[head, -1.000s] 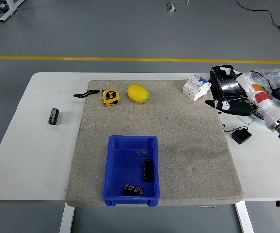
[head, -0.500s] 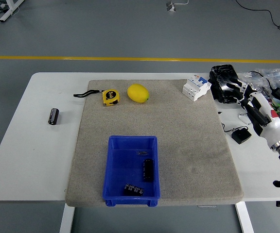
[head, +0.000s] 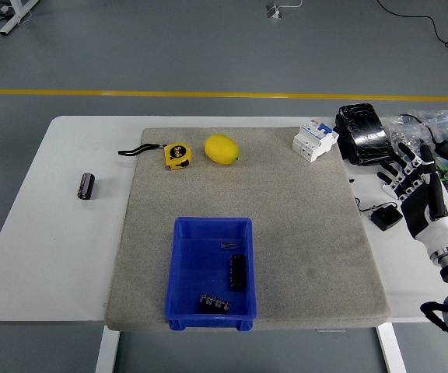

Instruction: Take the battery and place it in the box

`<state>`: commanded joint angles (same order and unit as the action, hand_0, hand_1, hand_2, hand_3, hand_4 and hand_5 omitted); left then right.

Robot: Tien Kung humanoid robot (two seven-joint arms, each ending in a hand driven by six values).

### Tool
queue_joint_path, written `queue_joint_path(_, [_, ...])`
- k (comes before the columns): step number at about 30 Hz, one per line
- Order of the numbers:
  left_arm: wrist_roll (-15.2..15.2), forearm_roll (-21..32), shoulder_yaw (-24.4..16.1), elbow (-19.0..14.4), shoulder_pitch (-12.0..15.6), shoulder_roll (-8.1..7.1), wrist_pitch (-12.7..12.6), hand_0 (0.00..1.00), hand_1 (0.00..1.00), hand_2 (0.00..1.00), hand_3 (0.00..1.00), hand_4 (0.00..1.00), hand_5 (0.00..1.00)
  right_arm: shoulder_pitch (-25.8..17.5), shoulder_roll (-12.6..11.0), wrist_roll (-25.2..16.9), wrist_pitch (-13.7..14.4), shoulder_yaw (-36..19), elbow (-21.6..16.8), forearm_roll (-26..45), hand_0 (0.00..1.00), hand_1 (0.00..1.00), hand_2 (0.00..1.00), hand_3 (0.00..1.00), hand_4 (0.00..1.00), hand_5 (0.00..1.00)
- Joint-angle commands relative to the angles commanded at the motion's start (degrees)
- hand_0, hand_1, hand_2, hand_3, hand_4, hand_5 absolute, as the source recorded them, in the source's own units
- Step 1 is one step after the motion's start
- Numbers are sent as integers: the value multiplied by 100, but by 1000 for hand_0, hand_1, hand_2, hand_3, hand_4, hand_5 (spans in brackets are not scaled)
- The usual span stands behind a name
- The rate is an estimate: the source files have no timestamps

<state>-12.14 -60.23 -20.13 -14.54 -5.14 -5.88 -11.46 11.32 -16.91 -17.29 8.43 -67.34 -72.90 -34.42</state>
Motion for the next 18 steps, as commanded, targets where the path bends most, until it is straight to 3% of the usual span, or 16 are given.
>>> queue_joint_path(18, [72, 85, 19, 7, -106, 13, -92, 698, 675, 716, 624, 643, 660, -88, 170, -55, -127, -378, 122, -107, 803, 814, 840, 863, 998, 906])
